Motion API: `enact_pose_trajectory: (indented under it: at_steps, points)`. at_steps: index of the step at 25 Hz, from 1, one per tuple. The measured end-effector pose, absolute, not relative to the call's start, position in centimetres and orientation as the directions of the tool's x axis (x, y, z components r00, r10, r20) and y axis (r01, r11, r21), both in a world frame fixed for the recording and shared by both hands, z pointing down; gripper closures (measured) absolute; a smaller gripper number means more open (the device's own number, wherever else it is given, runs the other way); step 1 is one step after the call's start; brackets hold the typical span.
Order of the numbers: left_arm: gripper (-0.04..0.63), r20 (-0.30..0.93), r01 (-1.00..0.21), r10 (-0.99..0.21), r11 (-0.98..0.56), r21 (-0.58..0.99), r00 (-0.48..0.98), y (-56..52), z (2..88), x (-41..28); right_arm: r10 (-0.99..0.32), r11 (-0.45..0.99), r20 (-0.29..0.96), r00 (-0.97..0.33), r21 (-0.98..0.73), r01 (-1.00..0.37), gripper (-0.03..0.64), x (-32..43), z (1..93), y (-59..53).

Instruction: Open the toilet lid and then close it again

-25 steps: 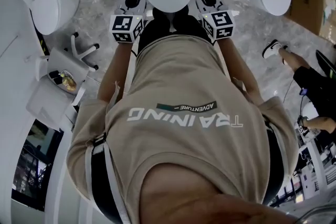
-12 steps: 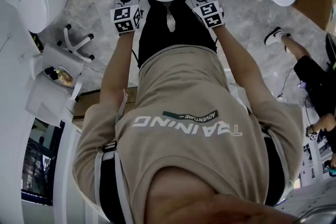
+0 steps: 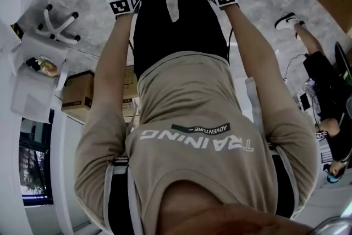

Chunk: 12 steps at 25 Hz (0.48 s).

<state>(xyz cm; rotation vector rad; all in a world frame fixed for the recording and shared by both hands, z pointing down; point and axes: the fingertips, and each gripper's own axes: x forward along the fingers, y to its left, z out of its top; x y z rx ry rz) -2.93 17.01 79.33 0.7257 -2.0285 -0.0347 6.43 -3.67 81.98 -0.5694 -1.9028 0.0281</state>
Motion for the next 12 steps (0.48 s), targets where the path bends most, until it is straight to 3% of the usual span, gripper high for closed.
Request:
enact_pose_trajectory:
  at_steps: [4,6,12]
  points:
    - [0.591,0.822,-0.34,-0.446,0.88,0.332,-0.353,18.6,84.1,-1.9,0.423,0.884,0.866,-0.266,-0.33,0.331,0.607,6.9,85.3,-1.6]
    - [0.518,0.837,-0.299,-0.44,0.888,0.35,-0.326,19.0,86.4,-1.1,0.429,0.882,0.862,-0.269,-0.335,0.331,0.607,7.1,86.7,-0.5]
    - [0.502,0.848,-0.321,-0.491,0.85,0.417,-0.2,18.6,91.7,1.1,0.47,0.854,0.845,-0.257,-0.36,0.376,0.607,7.3,89.0,2.4]
